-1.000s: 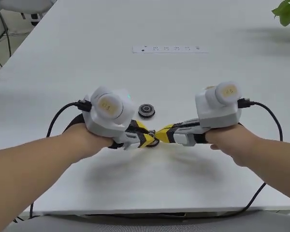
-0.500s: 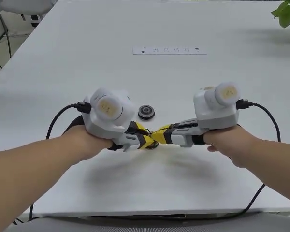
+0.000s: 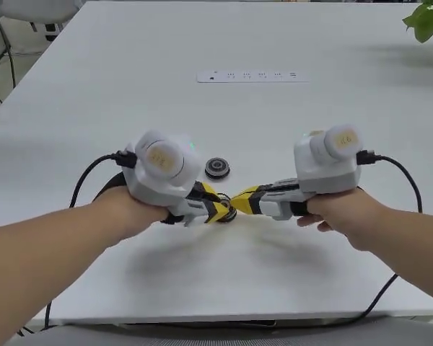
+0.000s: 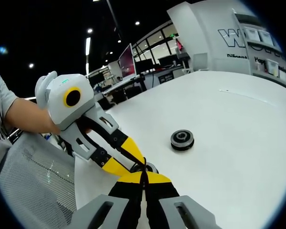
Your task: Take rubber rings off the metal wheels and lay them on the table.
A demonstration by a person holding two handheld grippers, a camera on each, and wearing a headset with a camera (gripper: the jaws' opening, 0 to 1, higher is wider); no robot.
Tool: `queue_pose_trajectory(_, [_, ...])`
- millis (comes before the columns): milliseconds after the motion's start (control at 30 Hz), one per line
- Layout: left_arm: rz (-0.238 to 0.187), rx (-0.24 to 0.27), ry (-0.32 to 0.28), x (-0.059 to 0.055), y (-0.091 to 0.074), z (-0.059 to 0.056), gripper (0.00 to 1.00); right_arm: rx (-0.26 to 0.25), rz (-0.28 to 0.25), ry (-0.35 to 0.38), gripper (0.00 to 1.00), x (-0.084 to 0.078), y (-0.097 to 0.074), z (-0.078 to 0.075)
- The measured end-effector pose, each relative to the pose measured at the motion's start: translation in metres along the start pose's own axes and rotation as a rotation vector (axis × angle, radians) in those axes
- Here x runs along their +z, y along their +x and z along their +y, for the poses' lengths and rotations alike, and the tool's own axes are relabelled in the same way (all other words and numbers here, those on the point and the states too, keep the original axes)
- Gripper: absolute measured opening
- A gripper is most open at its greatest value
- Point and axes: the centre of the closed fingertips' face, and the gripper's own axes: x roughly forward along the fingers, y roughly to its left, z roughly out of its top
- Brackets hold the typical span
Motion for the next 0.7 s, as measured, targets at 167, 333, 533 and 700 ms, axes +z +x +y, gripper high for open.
queue_pose_trajectory(167, [0.01, -0.014, 0.006, -0.001, -0.001, 0.0, 0.07, 0.004, -0.001, 0.003, 0.0, 0.0, 0.0, 0.001])
queue_pose_trajectory(333, [0.022, -0.014, 0.015, -0.001, -0.002, 0.0, 0.08, 0.005, -0.006, 0.007, 0.0, 0.001, 0.0, 0.001])
queue_pose_trajectory(533, [-0.01, -0.022, -0.002, 0.006, -0.008, 0.0, 0.11, 0.009, -0.016, 0.02, 0.0, 0.003, -0.001, 0.001])
queue_pose_trajectory(700, [-0.024, -0.036, 0.009, 0.011, -0.015, -0.003, 0.15, 0.013, -0.028, 0.034, 0.0, 0.007, -0.003, 0.004])
